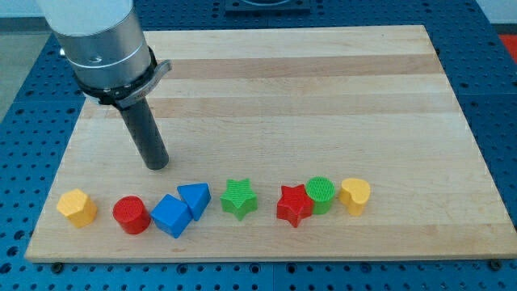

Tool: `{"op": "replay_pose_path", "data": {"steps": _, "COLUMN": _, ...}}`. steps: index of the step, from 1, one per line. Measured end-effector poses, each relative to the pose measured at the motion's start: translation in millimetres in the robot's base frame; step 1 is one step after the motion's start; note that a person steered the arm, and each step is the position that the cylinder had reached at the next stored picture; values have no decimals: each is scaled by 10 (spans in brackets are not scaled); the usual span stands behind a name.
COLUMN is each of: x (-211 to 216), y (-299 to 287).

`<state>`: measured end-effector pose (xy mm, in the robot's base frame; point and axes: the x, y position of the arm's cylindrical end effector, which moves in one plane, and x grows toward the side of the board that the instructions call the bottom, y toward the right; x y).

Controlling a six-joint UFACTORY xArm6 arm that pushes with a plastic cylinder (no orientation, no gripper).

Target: Move the yellow hexagon above the yellow heart

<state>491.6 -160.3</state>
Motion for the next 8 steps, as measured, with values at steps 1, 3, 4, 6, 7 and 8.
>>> {"op": "replay_pose_path", "data": {"steps": 1, "x": -7, "y": 0}}
{"op": "replay_pose_path", "data": {"steps": 3, "x": -70, "y": -430}}
{"op": "replay_pose_path", "data": {"steps": 4, "x": -9, "y": -1250}}
{"op": "replay_pose_path", "data": {"steps": 6, "x": 202, "y": -1445}}
{"op": "replay_pose_path", "data": {"steps": 7, "x": 329, "y": -1445}}
{"op": "replay_pose_path", "data": {"steps": 8, "x": 352, "y": -1445}}
